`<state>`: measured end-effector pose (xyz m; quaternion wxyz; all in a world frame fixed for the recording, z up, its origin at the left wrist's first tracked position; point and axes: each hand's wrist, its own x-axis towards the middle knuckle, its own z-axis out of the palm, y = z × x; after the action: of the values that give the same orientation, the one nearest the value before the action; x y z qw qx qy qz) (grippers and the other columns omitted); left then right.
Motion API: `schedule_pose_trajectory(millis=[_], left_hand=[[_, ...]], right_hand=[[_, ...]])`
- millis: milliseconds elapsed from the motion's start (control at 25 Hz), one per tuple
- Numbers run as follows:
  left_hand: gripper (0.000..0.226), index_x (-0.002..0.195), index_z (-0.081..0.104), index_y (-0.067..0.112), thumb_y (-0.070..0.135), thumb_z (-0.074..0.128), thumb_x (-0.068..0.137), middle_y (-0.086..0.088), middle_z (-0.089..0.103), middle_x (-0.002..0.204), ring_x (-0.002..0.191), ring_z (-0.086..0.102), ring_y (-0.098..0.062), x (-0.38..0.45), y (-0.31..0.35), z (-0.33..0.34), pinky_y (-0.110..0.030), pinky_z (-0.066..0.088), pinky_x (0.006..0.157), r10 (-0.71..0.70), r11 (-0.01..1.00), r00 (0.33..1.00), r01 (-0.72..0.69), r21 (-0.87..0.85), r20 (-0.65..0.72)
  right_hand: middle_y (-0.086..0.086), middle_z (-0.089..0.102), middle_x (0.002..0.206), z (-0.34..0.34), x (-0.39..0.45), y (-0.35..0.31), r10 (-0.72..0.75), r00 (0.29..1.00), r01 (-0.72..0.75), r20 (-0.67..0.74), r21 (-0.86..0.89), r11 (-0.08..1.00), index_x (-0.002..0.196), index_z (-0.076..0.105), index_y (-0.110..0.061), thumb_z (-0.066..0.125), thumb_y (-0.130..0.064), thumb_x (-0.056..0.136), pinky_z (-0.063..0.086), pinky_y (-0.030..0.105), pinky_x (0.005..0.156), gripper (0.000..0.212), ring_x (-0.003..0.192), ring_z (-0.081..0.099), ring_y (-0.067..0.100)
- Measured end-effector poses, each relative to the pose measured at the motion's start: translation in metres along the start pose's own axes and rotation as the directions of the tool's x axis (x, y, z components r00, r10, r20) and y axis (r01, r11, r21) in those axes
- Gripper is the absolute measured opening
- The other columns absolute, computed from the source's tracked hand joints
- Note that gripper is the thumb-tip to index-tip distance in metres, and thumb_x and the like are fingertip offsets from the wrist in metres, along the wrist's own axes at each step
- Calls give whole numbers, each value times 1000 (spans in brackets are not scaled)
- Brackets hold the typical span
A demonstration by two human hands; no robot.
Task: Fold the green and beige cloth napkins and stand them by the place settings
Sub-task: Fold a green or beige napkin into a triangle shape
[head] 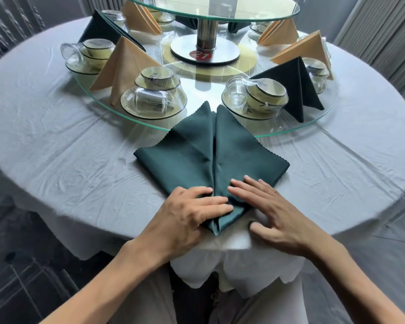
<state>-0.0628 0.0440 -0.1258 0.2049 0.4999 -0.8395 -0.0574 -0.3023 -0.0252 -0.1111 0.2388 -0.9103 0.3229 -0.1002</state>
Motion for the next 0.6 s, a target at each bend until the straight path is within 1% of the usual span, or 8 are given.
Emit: schedule_pose_trajectory(millis=[120,200,240,280,320,400,480,600], left_hand=[[47,120,64,34,18,53,77,13,72,112,101,66,-10,7,7,-24,-35,51,77,-47,971,998,36,-237,-39],[30,117,66,32,26,55,90,9,75,102,91,70,-11,10,18,-56,-34,54,71,-44,944,998,28,-328,-41],[23,115,68,30,28,57,95,8,75,94,85,70,-13,11,24,-76,-35,53,67,-39,934,999,27,-357,-25],[20,112,71,28,27,59,96,7,73,86,78,69,-14,13,31,-98,-35,52,63,-34,919,999,31,-392,0],[19,109,73,22,25,60,95,5,72,81,73,68,-17,15,39,-122,-37,51,60,-34,897,999,46,-440,35],[22,98,75,8,24,65,87,-6,74,79,71,70,-29,22,50,-166,-44,57,61,-56,790,991,118,-602,120],[28,96,74,3,23,68,77,-12,76,83,74,73,-34,37,50,-201,-42,60,65,-82,651,985,169,-740,152],[23,90,74,-1,14,67,74,-14,76,84,70,74,-27,80,35,-220,-33,61,62,-141,543,969,247,-803,202]], right_hand=[[-14,46,147,2,-1,5,1,984,-30,-180,-159,987,141,49,-30,52,-26,81,21,36,117,60,144,31,12],[-17,65,124,-15,-2,-5,60,963,-99,-264,-138,985,128,59,-34,56,-16,79,42,38,102,53,123,56,9],[-20,69,99,-29,-4,-14,97,968,-121,-232,-92,988,116,64,-39,55,-15,80,50,38,84,45,98,64,5],[-16,62,75,-45,-7,-25,118,985,-122,-129,-19,992,101,65,-38,53,-15,83,48,36,66,32,72,59,4],[-10,49,63,-61,-10,-36,103,995,-104,9,104,989,85,60,-33,51,-15,88,39,34,56,21,58,46,7],[-7,38,60,-93,-17,-64,29,986,-96,164,416,904,73,52,-18,51,-12,92,28,26,51,20,54,36,10],[4,55,65,-118,-19,-81,-17,990,-80,141,654,752,83,66,-8,55,-8,85,36,21,54,12,58,50,15],[22,70,86,-137,-9,-81,14,995,-91,101,820,565,98,73,-8,54,-2,73,53,31,61,32,73,68,30]])
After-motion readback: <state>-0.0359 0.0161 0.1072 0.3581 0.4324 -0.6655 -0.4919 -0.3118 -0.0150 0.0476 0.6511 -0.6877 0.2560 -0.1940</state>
